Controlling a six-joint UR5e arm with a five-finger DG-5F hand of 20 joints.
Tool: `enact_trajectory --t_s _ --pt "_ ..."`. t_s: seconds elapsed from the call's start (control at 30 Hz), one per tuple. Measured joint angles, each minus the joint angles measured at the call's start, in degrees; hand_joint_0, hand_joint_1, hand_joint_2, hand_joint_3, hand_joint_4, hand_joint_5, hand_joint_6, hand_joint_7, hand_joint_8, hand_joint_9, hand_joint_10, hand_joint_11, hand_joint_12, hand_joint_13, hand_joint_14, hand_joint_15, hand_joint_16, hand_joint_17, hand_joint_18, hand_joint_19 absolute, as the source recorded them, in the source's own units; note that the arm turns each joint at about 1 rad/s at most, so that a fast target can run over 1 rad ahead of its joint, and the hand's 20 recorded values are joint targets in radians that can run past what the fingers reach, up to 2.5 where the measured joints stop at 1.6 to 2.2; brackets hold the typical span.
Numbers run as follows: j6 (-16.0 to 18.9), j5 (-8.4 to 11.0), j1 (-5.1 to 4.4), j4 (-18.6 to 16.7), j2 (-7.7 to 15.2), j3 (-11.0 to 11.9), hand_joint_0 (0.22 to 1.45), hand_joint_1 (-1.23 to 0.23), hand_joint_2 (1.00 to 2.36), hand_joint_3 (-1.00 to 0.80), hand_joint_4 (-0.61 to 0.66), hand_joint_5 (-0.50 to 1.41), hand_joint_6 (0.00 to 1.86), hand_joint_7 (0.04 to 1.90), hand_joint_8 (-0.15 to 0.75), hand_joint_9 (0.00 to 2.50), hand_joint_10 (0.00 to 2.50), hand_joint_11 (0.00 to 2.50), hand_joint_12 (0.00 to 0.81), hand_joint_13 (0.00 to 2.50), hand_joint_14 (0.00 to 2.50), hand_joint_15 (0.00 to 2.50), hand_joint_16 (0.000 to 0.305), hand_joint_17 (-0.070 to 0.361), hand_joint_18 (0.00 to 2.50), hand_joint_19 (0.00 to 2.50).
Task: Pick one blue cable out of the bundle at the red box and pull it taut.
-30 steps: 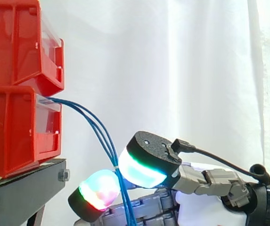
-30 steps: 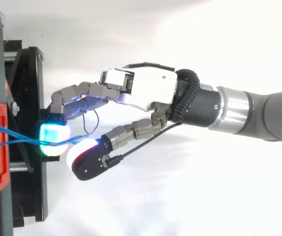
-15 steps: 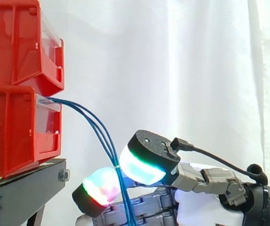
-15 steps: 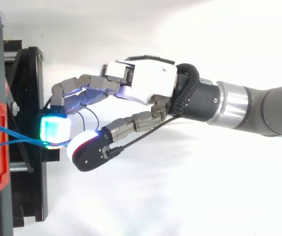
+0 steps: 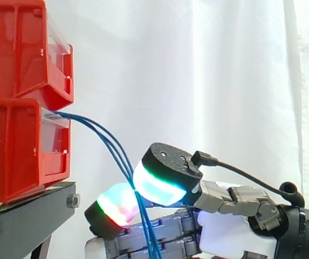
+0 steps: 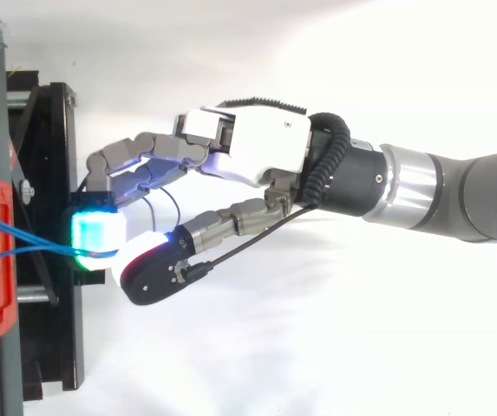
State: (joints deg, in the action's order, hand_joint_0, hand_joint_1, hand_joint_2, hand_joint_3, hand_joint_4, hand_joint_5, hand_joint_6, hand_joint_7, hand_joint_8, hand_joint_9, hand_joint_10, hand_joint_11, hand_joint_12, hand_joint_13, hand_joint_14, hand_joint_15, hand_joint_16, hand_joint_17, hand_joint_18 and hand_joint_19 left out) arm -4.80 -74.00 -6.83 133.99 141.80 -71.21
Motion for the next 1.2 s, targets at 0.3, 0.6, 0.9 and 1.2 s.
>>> enact_trajectory --t_s 0.3,0.6,0.9,1.2 --pt "-0.06 0.00 -0.07 -0.03 0.03 0.02 0.66 -0.77 1.02 -0.23 0.20 -0.18 0.81 0.84 0.353 0.80 0.01 0.56 0.361 0.73 0.01 0.34 0.048 0.108 0.60 0.33" --pt "-0.61 0.02 -0.27 0.00 0.05 0.02 0.65 -0.77 1.02 -0.12 0.17 -0.19 0.86 0.83 0.361 0.92 0.01 0.85 0.369 0.77 0.01 0.40 0.049 0.111 0.62 0.34" --pt "-0.42 0.24 -0.29 0.36 -0.02 0.02 0.65 -0.77 1.02 -0.11 0.16 -0.19 0.86 0.82 0.359 1.02 0.01 1.14 0.375 0.85 0.02 0.49 0.049 0.111 0.63 0.34" --pt "-0.06 0.16 -0.30 1.53 -0.54 0.02 0.66 -0.78 1.02 -0.10 0.16 -0.19 0.87 0.82 0.359 1.06 0.01 1.21 0.371 0.88 0.02 0.55 0.049 0.111 0.64 0.35"
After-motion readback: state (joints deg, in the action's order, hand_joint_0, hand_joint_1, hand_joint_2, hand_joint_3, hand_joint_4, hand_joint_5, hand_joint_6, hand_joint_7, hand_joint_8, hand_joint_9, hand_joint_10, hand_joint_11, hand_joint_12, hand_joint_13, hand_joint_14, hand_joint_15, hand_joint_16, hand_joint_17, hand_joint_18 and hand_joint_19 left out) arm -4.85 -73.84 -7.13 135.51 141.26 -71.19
